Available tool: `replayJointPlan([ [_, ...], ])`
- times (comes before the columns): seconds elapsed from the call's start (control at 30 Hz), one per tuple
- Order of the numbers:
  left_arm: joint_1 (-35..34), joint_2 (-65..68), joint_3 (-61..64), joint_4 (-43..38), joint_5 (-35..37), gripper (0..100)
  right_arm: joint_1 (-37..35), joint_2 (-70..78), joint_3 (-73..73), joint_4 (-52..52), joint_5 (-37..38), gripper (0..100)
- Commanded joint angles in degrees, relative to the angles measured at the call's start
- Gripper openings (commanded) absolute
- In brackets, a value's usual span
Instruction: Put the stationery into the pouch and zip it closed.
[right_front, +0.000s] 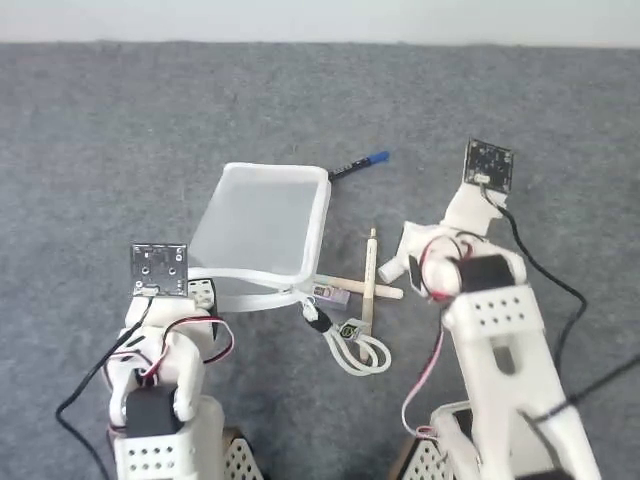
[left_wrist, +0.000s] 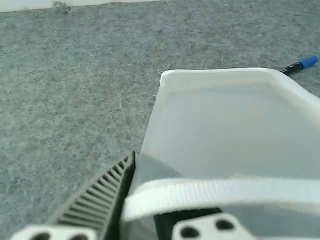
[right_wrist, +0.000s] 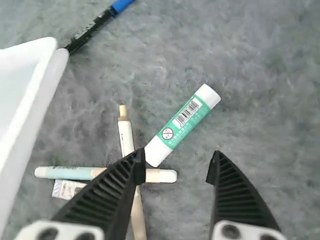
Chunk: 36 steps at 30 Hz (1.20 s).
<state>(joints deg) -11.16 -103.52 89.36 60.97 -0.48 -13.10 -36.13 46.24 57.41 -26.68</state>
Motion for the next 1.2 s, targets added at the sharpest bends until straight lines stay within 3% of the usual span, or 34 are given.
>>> replayJointPlan([
  [0.0,-0.44,-1.05,-3.82,-0.09,-0.44,1,0.57,8.13,-6.86,-1.27,-4.75,19.5],
  [0.2,-0.35,-1.05,-3.82,0.00,-0.44,1,0.57,21.67,-13.80,-1.27,-10.20,19.5],
  [0.67,-0.35,-1.05,-3.74,0.00,-0.44,1,4.35,42.68,-27.25,-1.10,-10.64,19.1],
  [0.93,-0.35,-1.05,-3.74,0.00,-0.53,1,6.02,51.12,-32.70,-0.75,-15.30,19.0],
  [1.17,-0.35,-1.05,-3.74,0.09,-0.62,1,7.16,52.53,-34.20,-0.75,-15.30,9.6],
])
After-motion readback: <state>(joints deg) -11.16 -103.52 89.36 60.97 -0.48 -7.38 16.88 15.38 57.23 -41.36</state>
